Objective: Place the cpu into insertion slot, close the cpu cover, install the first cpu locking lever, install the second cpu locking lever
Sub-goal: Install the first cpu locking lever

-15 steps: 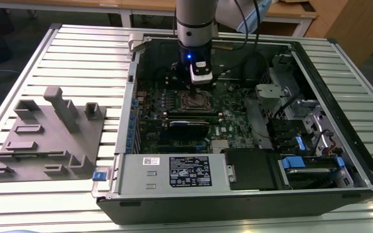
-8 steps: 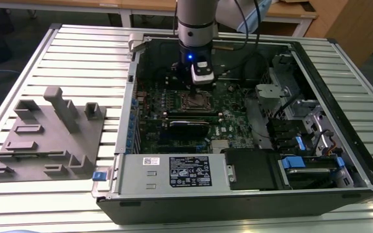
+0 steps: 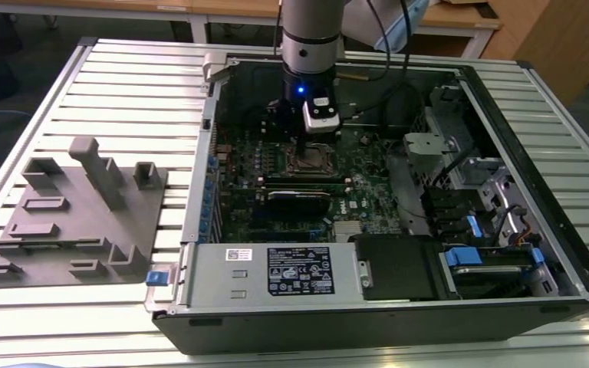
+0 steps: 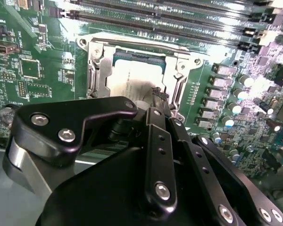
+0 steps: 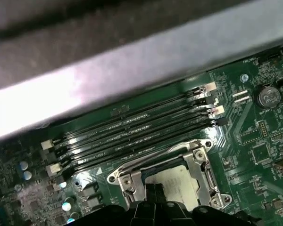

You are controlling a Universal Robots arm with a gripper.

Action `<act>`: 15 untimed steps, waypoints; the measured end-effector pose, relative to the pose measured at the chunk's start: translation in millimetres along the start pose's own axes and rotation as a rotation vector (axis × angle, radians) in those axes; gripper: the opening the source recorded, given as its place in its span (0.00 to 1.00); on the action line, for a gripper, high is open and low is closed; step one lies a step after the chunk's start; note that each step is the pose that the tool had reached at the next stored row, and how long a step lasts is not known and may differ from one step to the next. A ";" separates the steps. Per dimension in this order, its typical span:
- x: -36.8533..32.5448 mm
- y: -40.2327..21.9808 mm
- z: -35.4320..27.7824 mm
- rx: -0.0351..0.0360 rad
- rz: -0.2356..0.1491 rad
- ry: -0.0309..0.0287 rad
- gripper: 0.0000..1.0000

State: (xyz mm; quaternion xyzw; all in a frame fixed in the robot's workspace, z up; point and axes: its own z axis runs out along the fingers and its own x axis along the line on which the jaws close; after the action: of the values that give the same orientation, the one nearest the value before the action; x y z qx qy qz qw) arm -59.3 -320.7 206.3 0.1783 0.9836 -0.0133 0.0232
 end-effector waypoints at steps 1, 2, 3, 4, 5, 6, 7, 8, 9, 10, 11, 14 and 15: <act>0.0 0.0 0.0 0.0000 0.000 0.0000 0.11; 0.0 0.0 0.0 -0.0001 0.000 0.0000 0.11; -0.1 0.0 -0.5 -0.0002 0.000 0.0000 0.11; -0.1 0.0 -2.0 -0.0010 0.000 0.0002 0.11; -0.2 -0.1 -4.1 -0.0015 0.000 0.0006 0.11; -0.3 -0.1 -6.1 -0.0020 0.000 0.0006 0.11; -0.4 -0.1 -6.4 -0.0022 0.000 0.0006 0.11; -0.4 0.0 -6.3 -0.0022 0.000 0.0006 0.11; -0.4 0.0 -6.3 -0.0024 -0.004 0.0005 0.11; -0.4 0.0 -6.3 -0.0030 -0.018 0.0004 0.11; -0.4 -0.1 -6.3 -0.0037 -0.035 0.0001 0.11; -0.3 -0.1 -5.8 -0.0066 -0.090 -0.0009 0.11; -0.3 -0.1 -5.7 -0.0075 -0.108 -0.0012 0.11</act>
State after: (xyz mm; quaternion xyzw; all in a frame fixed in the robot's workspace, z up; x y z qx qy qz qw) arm -59.3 -320.7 212.0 0.1247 0.9918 -0.0109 0.0237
